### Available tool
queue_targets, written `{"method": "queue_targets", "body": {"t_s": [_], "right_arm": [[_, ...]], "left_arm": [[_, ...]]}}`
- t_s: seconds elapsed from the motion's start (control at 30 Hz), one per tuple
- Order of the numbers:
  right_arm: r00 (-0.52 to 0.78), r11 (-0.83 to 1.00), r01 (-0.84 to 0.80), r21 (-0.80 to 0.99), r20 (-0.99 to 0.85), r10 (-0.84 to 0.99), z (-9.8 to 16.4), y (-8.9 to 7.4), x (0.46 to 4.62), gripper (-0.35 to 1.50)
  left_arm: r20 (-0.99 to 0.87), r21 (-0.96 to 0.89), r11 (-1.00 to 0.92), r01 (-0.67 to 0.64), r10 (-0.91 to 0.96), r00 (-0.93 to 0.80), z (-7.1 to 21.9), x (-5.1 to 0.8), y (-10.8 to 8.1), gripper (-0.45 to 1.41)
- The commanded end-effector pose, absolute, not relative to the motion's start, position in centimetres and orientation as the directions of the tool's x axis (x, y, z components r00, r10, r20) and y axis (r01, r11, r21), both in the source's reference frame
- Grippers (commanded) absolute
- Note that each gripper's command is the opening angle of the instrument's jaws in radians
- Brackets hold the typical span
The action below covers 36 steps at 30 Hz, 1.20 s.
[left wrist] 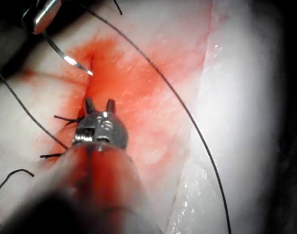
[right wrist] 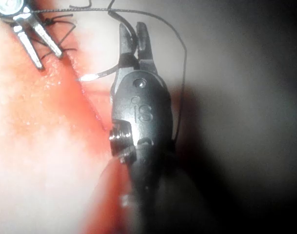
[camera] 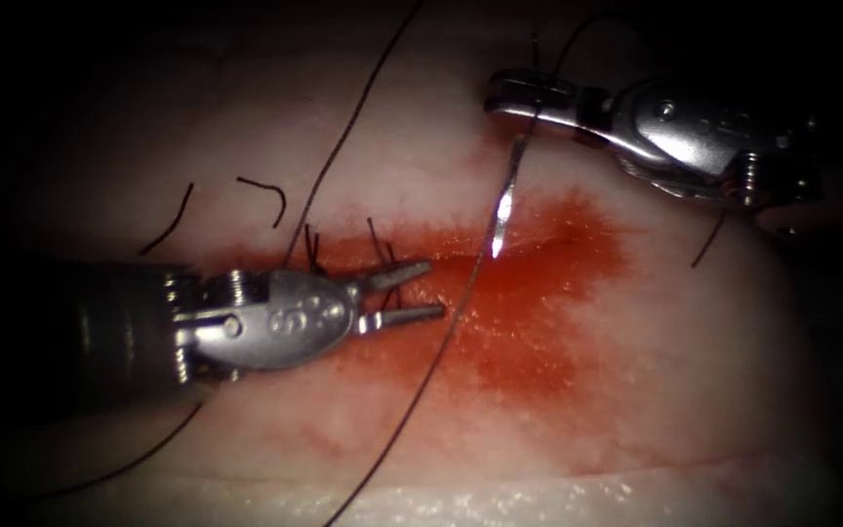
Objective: Wound Closure
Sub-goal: Throw needle through skin above incision
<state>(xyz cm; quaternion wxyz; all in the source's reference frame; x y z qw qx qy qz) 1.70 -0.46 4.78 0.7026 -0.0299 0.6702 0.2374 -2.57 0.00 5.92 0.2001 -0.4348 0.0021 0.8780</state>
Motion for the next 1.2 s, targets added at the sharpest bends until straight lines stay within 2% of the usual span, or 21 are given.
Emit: {"method": "queue_targets", "body": {"t_s": [0.03,0.43,0.9,1.2], "right_arm": [[-0.007,0.901,-0.363,0.237,-0.968,0.252,4.85,-0.45,1.82,-0.35],[0.038,0.956,-0.294,-0.025,-0.999,-0.014,4.81,-0.45,1.9,-0.35],[0.064,0.964,-0.234,-0.129,-0.991,-0.117,4.82,-0.54,2.11,-0.35],[0.066,0.962,-0.23,-0.145,-0.989,-0.133,4.86,-0.63,2.16,-0.35]], "left_arm": [[-0.761,-0.171,-0.922,-0.348,0.348,-0.548,5.99,-2.65,-0.02,0.03],[-0.718,-0.202,-0.916,-0.345,0.379,-0.584,6.09,-2.77,-0.09,0.15],[-0.665,-0.253,-0.903,-0.346,0.422,-0.617,6.3,-2.65,-0.25,0.32],[-0.663,-0.262,-0.901,-0.347,0.429,-0.614,6.23,-2.61,-0.28,0.34]]}}
